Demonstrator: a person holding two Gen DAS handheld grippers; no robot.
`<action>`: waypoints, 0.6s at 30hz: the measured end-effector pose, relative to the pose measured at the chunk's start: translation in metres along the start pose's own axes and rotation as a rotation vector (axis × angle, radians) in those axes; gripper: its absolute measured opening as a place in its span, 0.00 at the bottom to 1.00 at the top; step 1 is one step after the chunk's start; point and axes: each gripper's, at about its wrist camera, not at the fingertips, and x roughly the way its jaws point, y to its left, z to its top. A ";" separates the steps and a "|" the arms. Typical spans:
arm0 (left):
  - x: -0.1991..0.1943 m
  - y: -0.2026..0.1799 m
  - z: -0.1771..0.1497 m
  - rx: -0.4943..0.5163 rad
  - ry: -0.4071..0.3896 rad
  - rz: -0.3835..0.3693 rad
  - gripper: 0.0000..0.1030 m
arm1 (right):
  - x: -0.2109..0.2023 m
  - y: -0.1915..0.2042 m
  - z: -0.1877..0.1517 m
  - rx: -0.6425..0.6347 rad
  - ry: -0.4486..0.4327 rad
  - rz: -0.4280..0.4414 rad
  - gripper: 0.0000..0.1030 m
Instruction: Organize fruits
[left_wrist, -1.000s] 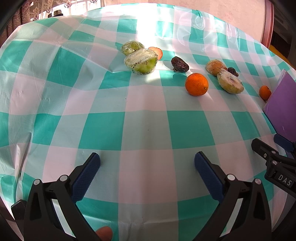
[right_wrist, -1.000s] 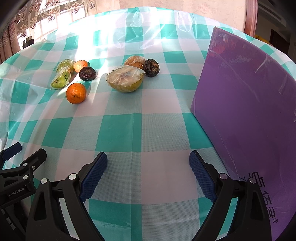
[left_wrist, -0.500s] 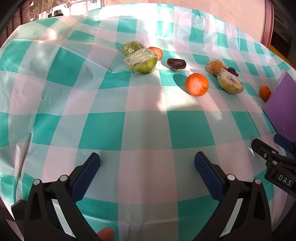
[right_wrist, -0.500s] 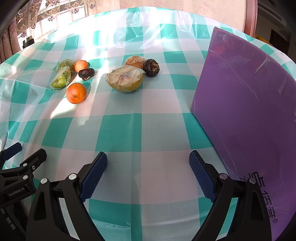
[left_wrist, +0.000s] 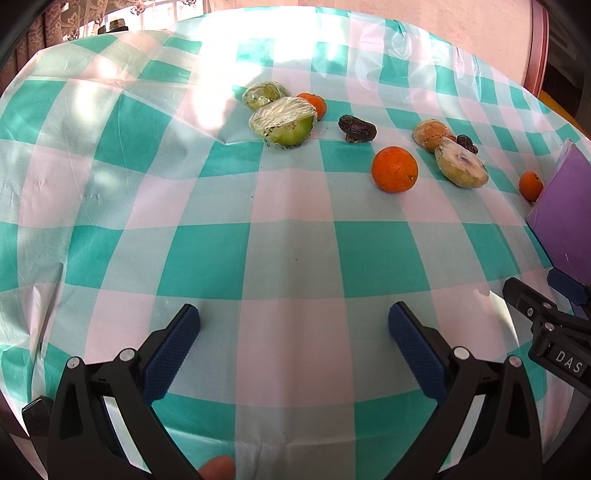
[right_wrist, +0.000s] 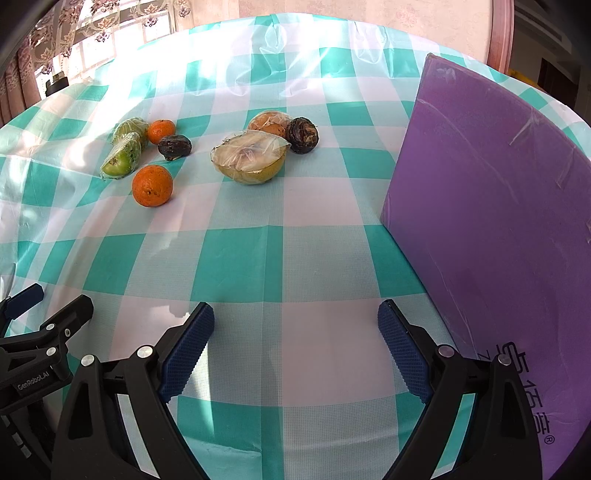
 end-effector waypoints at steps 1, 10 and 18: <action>0.000 0.000 0.000 -0.001 0.000 0.001 0.99 | 0.000 0.000 0.000 0.000 0.000 0.000 0.85; -0.002 0.000 0.000 -0.001 0.001 0.001 0.99 | 0.000 0.000 0.000 0.000 -0.001 0.000 0.85; -0.001 -0.001 0.001 -0.001 0.002 0.000 0.99 | 0.001 0.000 0.000 0.000 0.000 0.001 0.85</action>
